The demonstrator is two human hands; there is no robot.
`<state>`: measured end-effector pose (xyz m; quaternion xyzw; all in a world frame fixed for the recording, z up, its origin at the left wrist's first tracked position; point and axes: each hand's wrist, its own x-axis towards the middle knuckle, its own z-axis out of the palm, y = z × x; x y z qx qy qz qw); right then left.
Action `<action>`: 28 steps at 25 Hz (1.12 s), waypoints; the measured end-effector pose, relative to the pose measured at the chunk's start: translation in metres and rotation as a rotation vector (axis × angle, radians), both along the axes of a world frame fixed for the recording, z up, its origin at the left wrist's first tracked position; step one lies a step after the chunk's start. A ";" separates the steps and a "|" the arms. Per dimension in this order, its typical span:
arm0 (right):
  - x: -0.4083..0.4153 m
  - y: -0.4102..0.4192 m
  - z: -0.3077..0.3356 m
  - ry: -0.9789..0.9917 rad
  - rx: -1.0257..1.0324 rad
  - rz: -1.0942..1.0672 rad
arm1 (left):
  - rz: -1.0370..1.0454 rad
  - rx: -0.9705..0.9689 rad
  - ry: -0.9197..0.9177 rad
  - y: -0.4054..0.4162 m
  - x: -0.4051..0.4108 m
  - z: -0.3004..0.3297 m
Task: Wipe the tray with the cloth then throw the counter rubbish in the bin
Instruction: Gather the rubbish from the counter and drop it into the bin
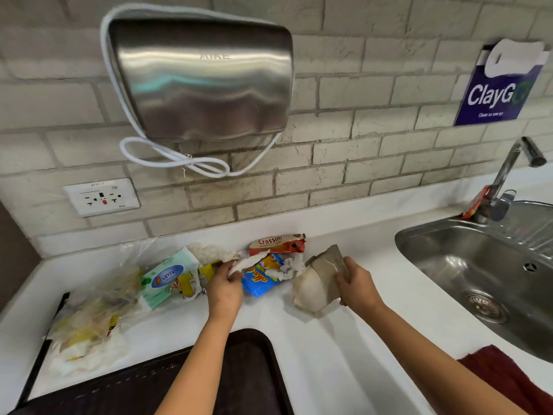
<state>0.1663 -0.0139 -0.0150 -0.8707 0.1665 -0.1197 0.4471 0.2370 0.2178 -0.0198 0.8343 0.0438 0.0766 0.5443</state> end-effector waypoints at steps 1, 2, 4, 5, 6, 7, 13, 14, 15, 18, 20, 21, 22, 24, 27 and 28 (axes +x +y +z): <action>-0.007 -0.004 0.001 0.024 0.009 -0.005 | 0.016 0.022 -0.017 -0.001 -0.003 0.002; -0.013 -0.009 0.000 0.050 0.018 -0.010 | 0.027 0.037 -0.025 0.000 -0.005 0.004; -0.025 -0.017 -0.002 0.086 0.038 -0.024 | 0.045 0.054 -0.037 -0.001 -0.012 0.010; -0.030 -0.020 -0.002 0.091 0.045 -0.033 | 0.051 0.059 -0.048 -0.001 -0.016 0.014; -0.034 -0.023 -0.001 0.086 0.046 -0.042 | 0.052 0.061 -0.056 -0.001 -0.019 0.018; -0.039 -0.026 0.001 0.076 0.050 -0.050 | 0.043 0.055 -0.057 -0.003 -0.024 0.023; -0.080 -0.047 0.024 -0.063 0.155 -0.073 | -0.137 -0.222 0.039 -0.050 -0.063 0.043; -0.089 -0.050 0.027 -0.085 0.174 -0.068 | -0.183 -0.261 0.049 -0.060 -0.074 0.045; -0.101 -0.055 0.030 -0.105 0.192 -0.061 | -0.233 -0.293 0.057 -0.072 -0.088 0.047; -0.140 -0.069 0.032 -0.145 0.235 -0.061 | -0.354 -0.335 0.075 -0.104 -0.130 0.051; -0.169 -0.080 0.029 -0.151 0.247 -0.066 | -0.384 -0.378 0.097 -0.122 -0.156 0.051; -0.182 -0.086 0.029 -0.161 0.259 -0.066 | -0.386 -0.400 0.102 -0.129 -0.168 0.051; -0.194 -0.092 0.029 -0.174 0.277 -0.065 | -0.382 -0.414 0.103 -0.135 -0.180 0.052; -0.224 -0.107 0.029 -0.182 0.319 -0.048 | -0.365 -0.423 0.111 -0.147 -0.208 0.050; -0.272 -0.124 0.024 -0.171 0.347 0.008 | -0.312 -0.423 0.145 -0.159 -0.256 0.040; -0.288 -0.129 0.020 -0.159 0.343 0.024 | -0.285 -0.420 0.167 -0.162 -0.274 0.035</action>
